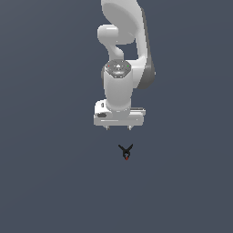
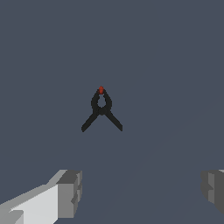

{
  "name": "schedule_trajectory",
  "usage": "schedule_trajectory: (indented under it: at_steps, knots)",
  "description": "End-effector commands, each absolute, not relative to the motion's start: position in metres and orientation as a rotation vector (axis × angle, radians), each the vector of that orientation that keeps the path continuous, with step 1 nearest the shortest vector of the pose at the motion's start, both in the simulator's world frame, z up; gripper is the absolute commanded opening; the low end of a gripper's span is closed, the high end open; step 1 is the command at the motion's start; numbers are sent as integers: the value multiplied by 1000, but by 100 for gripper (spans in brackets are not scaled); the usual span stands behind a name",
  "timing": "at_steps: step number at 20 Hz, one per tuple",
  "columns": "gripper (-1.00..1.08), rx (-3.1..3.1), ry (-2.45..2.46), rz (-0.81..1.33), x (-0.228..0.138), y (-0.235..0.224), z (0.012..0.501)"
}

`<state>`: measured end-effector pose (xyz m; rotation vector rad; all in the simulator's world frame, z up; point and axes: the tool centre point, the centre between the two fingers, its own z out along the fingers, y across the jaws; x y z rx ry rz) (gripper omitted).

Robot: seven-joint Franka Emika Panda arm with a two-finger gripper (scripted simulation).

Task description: Pick up the object and move it to a goal position.

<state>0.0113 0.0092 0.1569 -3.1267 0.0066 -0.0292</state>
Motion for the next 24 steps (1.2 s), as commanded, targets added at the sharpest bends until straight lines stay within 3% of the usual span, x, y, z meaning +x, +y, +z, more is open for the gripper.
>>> schedule_trajectory:
  at_steps: [1,24]
  knots:
    - [100,-3128,4,-27,15,12,152]
    - [100,-3141,-22,-1,65,49,65]
